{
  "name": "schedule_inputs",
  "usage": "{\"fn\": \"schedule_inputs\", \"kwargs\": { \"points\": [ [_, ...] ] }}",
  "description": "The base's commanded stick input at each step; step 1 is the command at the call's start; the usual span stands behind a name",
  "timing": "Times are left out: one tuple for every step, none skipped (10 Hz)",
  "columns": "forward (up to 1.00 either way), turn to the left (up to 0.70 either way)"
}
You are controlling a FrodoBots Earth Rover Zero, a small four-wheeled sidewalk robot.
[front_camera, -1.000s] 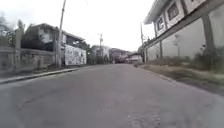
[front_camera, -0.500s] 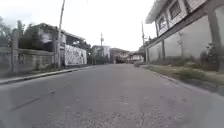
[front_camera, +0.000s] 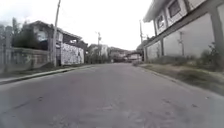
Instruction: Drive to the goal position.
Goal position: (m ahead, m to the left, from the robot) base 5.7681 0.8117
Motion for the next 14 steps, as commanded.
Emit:
{"fn": "schedule_inputs", "kwargs": {
  "points": [
    [0.67, -0.33],
    [0.67, -0.25],
    [0.67, -0.12],
    [0.67, 0.01],
    [0.67, 0.01],
    [0.68, 0.01],
    [0.68, 0.01],
    [0.69, 0.01],
    [0.69, 0.01],
    [0.69, 0.01],
    [0.69, -0.06],
    [0.7, -0.22],
    [0.7, -0.34],
    [0.74, -0.34]
  ]
}}
